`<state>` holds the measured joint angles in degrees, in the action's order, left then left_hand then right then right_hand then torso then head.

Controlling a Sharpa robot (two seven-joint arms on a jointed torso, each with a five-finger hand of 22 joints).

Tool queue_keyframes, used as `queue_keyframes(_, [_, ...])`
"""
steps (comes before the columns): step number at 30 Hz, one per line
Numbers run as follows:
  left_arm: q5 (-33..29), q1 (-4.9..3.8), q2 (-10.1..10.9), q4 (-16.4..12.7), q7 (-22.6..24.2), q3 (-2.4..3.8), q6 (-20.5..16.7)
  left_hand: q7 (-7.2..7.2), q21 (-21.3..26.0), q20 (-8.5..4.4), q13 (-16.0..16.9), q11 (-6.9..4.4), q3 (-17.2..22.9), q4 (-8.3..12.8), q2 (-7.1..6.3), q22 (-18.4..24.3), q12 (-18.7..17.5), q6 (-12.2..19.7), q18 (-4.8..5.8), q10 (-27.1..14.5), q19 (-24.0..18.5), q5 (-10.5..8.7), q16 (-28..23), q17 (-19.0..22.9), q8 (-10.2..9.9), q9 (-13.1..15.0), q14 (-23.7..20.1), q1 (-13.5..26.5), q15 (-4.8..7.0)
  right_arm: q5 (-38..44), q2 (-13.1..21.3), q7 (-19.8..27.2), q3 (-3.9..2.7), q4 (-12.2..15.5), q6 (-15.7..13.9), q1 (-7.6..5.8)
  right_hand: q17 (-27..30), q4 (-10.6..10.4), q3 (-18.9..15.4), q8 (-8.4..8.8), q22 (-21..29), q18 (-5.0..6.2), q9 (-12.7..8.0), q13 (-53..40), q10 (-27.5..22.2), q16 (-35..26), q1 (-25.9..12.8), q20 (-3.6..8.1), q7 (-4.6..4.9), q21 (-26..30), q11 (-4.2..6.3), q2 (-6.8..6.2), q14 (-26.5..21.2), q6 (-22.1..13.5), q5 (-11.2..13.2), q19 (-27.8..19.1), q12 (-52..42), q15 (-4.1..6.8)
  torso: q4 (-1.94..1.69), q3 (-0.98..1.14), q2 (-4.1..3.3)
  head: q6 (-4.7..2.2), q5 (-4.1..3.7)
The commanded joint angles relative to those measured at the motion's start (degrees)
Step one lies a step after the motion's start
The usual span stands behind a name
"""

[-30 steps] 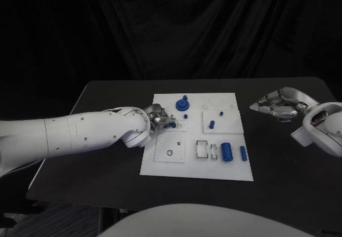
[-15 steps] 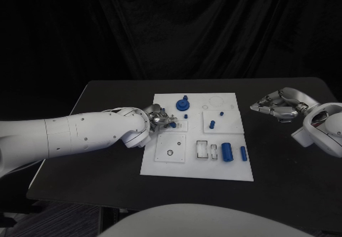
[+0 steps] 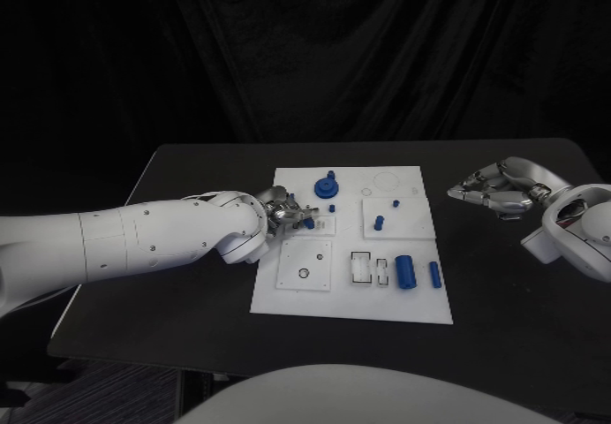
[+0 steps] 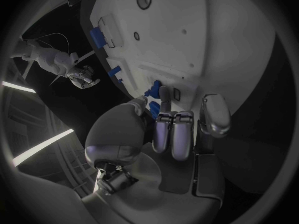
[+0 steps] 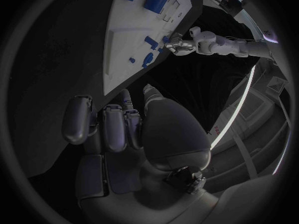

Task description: Assemble the parts on the task board

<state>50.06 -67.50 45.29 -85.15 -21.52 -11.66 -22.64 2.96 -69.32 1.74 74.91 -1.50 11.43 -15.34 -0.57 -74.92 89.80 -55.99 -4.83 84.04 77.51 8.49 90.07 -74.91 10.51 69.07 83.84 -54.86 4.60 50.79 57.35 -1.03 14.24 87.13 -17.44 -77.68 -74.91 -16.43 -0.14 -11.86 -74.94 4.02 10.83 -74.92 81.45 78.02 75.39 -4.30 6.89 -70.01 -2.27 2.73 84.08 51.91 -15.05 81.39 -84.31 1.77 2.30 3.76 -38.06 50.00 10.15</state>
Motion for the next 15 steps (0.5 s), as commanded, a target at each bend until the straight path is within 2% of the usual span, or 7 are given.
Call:
queue_keyframes(1, [-0.35, 0.69, -0.12, 0.15, -1.13, -0.45, 2.95, -0.05, 0.31, 0.53, 15.09, 0.32, -1.00, -0.31, 0.12, -1.13, 0.20, -0.05, -0.73, 5.96, 0.04, -0.56, -0.07, -15.09, 0.26, 0.09, 6.16, 0.48, -0.40, 0.00, 0.06, -1.03, -0.04, 0.03, 0.56, 0.19, -4.51, 0.34, 0.02, 0.34, -2.76, 1.10, -0.09, -5.36, -0.48, -0.34, 0.45, -0.02, 0.05, 0.27, -0.09, -0.10, 2.57, 0.45, -0.38, -0.48, 0.27, 0.01, 0.00, 0.03, 0.01, 0.00, 0.09])
queue_keyframes(3, [-0.35, 0.70, -0.10, 0.17, -1.08, -0.45, 3.05, -0.06, 0.30, 0.52, 15.09, 0.31, -1.28, -0.47, 0.13, -1.15, 0.20, -0.07, -0.72, 5.96, 0.06, -0.73, -0.07, -15.09, 0.31, 0.12, 6.16, 0.53, -0.40, 0.00, 0.06, -1.04, -0.04, 0.03, 0.60, 0.20, -4.51, 0.34, 0.02, 0.34, -2.76, 1.10, -0.09, -5.36, -0.48, -0.34, 0.45, -0.02, 0.05, 0.27, -0.09, -0.10, 2.57, 0.45, -0.38, -0.48, 0.27, 0.01, 0.00, 0.02, 0.01, 0.00, 0.10])
queue_keyframes(4, [-0.35, 0.71, -0.09, 0.18, -1.06, -0.45, 3.12, -0.08, 0.36, 0.51, 15.09, 0.27, -2.34, -0.95, 0.20, -1.20, 0.20, -0.14, -0.73, 5.96, 0.07, -1.58, -0.07, -15.09, 0.49, 0.22, 6.16, 0.78, -0.38, 0.00, 0.06, -1.05, -0.04, 0.02, 0.64, 0.21, -4.51, 0.34, 0.02, 0.34, -2.76, 1.10, -0.09, -5.36, -0.48, -0.34, 0.45, -0.02, 0.05, 0.27, -0.09, -0.10, 2.57, 0.45, -0.38, -0.48, 0.27, 0.01, 0.00, 0.02, 0.01, 0.00, 0.09])
queue_keyframes(9, [-0.35, 0.74, -0.07, 0.26, -0.92, -0.45, 3.47, -0.13, 0.47, 0.48, 15.09, 0.25, -4.21, -1.12, 0.52, -1.32, 0.20, 0.07, -0.73, 5.96, 0.11, -2.89, -0.07, -15.09, 1.23, 0.94, 6.16, 1.04, -0.34, 0.00, 0.06, -1.13, -0.04, 0.01, 0.78, 0.24, -4.49, 0.34, 0.02, 0.34, -2.75, 1.10, -0.10, -5.38, -0.46, -0.36, 0.46, -0.02, 0.05, 0.30, -0.09, -0.10, 2.56, 0.47, -0.39, -0.49, 0.26, 0.00, -0.01, 0.03, -0.06, 0.00, 0.14])
queue_keyframes(13, [-0.35, 0.77, -0.10, 0.37, -0.51, -0.45, 3.67, -0.48, 0.64, 0.30, 15.09, -0.03, -7.02, -1.04, 2.14, -1.60, 0.20, 0.99, -0.72, 5.96, 0.22, -2.89, -0.07, -15.09, 5.06, 4.87, 6.16, 0.46, -0.13, 0.00, 0.06, -1.15, -0.04, 0.00, 0.85, 0.25, -4.49, 0.34, 0.02, 0.34, -2.75, 1.10, -0.10, -5.38, -0.46, -0.36, 0.46, -0.02, 0.05, 0.30, -0.09, -0.10, 2.56, 0.47, -0.39, -0.49, 0.26, 0.00, -0.05, 0.01, -0.09, 0.00, 0.11])
queue_keyframes(15, [-0.35, 0.78, -0.13, 0.43, -0.23, -0.45, 3.80, -0.59, 0.74, 0.25, 15.09, -0.09, -7.71, -1.09, 2.73, -1.67, 0.20, 1.42, -0.73, 5.96, 0.23, -2.62, -0.07, -15.09, 6.29, 6.24, 6.16, 0.13, -0.07, 0.00, 0.06, -1.17, -0.04, 0.00, 0.89, 0.26, -4.49, 0.34, 0.02, 0.34, -2.75, 1.10, -0.10, -5.38, -0.46, -0.36, 0.46, -0.02, 0.05, 0.30, -0.09, -0.10, 2.56, 0.47, -0.39, -0.49, 0.26, 0.00, -0.06, 0.02, -0.08, 0.00, 0.10])
